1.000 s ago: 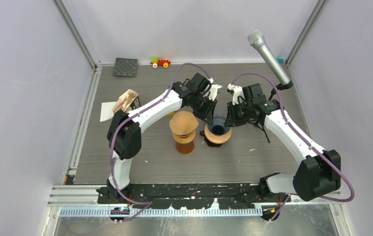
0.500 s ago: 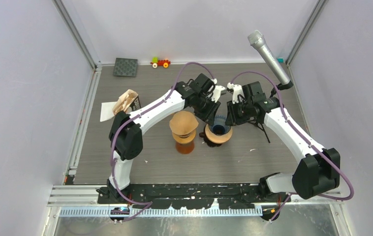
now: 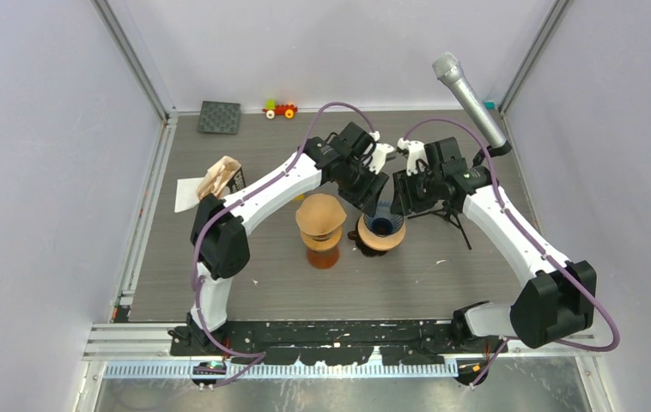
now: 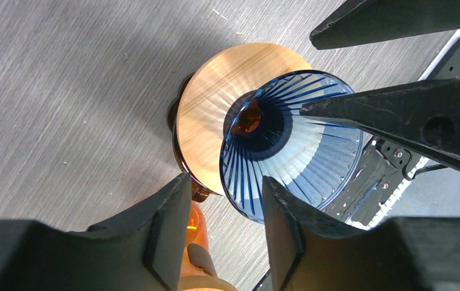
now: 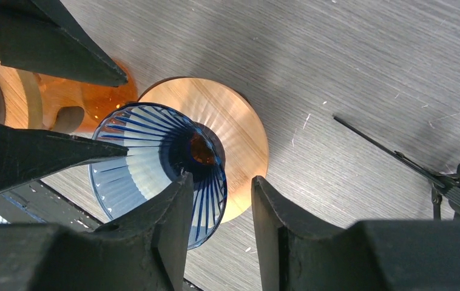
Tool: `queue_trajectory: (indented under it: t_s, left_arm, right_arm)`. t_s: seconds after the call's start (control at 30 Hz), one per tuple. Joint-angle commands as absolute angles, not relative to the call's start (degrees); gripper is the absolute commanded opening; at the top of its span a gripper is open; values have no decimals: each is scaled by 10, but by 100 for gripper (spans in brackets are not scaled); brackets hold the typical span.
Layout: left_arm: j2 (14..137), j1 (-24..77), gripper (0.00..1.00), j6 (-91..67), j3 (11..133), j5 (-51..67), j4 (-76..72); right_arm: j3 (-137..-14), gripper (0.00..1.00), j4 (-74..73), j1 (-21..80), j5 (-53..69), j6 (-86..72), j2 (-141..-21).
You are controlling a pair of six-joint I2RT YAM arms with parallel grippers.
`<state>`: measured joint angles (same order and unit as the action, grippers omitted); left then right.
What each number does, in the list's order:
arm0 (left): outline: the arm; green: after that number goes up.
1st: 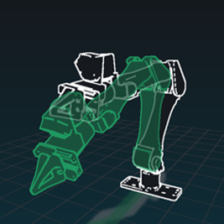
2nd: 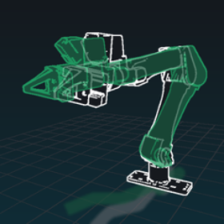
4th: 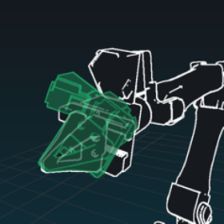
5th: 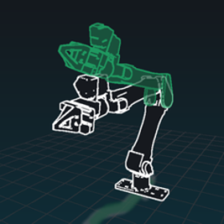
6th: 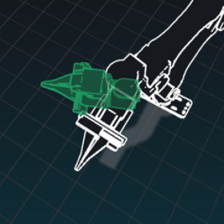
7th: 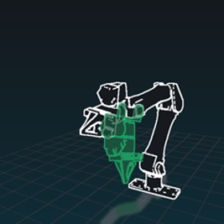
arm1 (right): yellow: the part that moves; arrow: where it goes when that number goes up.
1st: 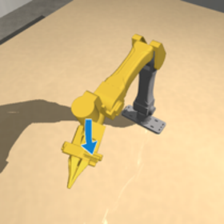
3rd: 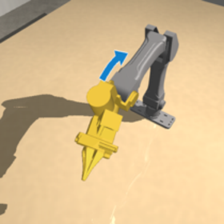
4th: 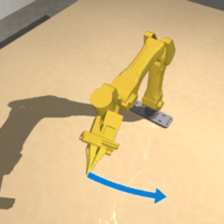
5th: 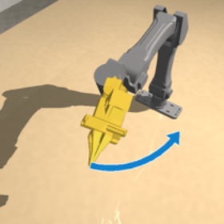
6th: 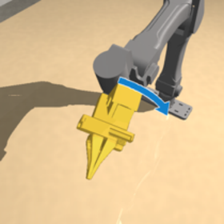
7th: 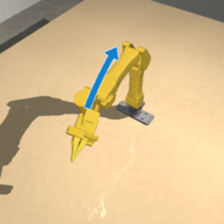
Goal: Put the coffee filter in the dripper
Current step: Place the coffee dripper in the dripper holder.
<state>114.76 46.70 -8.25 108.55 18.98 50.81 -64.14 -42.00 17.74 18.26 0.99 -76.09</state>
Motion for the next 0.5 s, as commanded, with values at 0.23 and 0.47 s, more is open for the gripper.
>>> queue_trajectory:
  t_s: [0.23, 0.47]
  left_arm:
    - [1088, 439, 68, -65, 1143, 212, 509]
    - [1031, 374, 69, -70, 1146, 216, 497]
  right_arm:
    - [-676, 56, -419, 169, 172, 36, -681]
    - [-661, 62, -412, 174, 197, 74, -659]
